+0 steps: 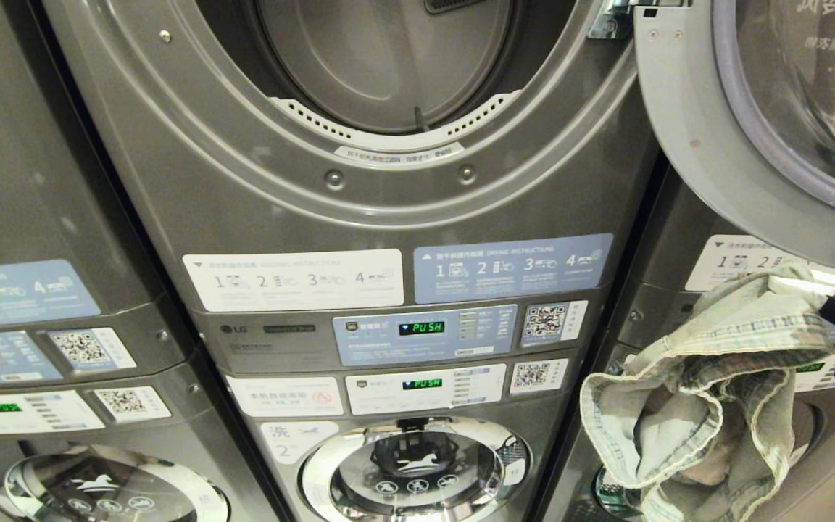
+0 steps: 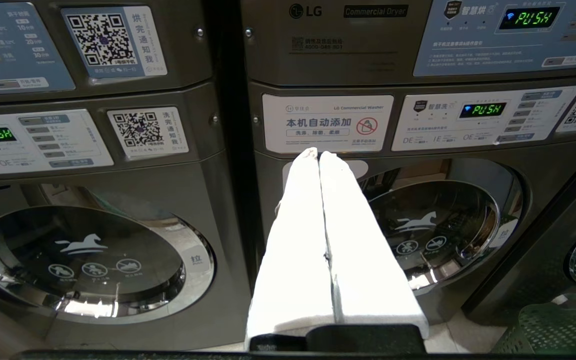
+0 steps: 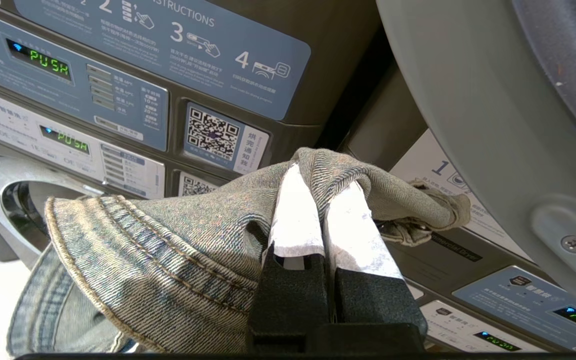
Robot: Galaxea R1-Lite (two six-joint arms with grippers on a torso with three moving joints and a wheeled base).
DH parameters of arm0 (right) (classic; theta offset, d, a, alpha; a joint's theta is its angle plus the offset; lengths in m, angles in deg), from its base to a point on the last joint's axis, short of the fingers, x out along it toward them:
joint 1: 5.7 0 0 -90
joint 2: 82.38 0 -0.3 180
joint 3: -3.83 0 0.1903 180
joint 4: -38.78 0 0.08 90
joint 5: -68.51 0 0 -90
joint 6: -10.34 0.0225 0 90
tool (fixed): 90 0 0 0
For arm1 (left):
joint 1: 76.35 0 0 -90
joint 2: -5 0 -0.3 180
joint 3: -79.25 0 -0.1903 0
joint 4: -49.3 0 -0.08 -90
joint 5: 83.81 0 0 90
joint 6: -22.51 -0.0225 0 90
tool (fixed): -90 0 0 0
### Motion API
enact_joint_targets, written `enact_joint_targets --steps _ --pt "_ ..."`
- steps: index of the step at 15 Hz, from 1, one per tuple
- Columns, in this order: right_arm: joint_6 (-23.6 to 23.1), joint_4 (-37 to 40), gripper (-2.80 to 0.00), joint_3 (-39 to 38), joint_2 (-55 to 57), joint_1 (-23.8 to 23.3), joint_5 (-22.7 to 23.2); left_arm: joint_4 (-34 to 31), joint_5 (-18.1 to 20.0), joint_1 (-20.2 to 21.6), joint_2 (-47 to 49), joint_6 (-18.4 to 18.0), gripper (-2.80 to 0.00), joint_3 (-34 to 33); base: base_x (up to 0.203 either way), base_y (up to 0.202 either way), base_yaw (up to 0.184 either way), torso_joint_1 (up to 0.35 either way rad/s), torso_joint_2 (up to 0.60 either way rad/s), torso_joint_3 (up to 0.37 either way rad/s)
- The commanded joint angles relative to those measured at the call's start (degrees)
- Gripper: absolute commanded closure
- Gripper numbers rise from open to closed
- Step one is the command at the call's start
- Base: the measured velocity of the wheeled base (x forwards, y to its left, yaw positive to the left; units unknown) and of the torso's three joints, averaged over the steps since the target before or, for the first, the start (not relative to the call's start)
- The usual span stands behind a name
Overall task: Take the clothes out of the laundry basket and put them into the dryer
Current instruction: Put the clothes in the dryer
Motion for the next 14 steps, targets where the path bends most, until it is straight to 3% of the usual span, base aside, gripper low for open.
enact_joint_targets --steps 1,5,14 --pt "-0.17 -0.17 0.0 -0.17 -0.17 0.01 0.11 -0.02 -0.01 0.05 -0.01 -0.03 0.0 -0.09 0.0 0.0 0.0 0.0 0.0 0.0" --pt "-0.2 -0.17 0.0 -0.17 -0.35 0.01 0.11 -0.02 -0.01 0.05 -0.01 0.06 0.0 -0.09 0.001 0.023 -0.001 0.001 0.0 0.0" --pt "-0.25 -0.17 0.0 0.64 -1.32 0.01 -0.16 -0.02 -0.01 0.05 -0.01 0.06 0.0 -0.09 0.0 0.188 -0.002 0.005 0.0 0.002"
